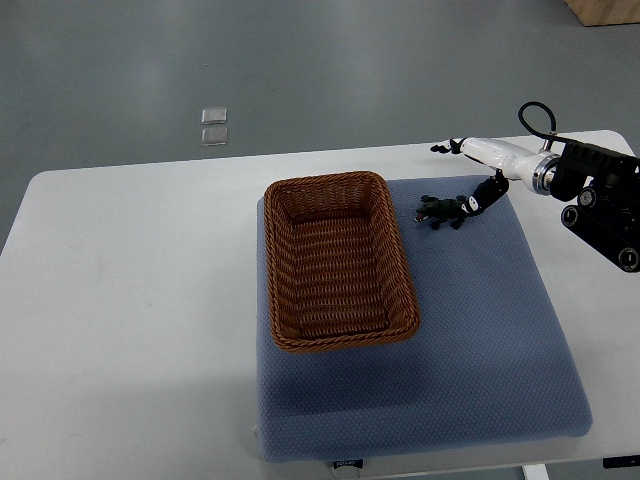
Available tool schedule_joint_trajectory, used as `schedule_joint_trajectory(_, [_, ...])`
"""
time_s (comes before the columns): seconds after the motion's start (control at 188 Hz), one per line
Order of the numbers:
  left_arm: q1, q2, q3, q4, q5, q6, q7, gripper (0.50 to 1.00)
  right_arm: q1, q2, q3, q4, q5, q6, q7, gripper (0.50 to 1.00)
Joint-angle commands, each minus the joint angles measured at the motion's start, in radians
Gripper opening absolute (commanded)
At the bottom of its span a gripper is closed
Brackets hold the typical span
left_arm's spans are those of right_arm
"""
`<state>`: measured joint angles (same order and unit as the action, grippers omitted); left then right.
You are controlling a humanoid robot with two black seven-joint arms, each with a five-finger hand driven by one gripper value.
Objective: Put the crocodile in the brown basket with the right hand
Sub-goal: 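Reach the right hand over the dark green toy crocodile, then lower the right hand and close fingers around the crocodile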
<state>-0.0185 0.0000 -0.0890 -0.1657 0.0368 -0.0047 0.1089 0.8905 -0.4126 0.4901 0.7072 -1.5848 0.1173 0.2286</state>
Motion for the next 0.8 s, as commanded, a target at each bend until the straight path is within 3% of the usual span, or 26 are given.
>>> schedule_joint_trajectory(0.0, [0.000,0.000,0.000,0.000,0.000,0.000,0.000,1.000,0.021,-0.015,-0.053,0.000,-0.012,0.001,0.001,0.932])
schedule_joint_trajectory(0.794, [0.000,0.000,0.000,0.000,0.000,0.000,0.000,1.000,0.053,0.003,-0.159,-0.003,-0.030,-0.011,0.011,0.924])
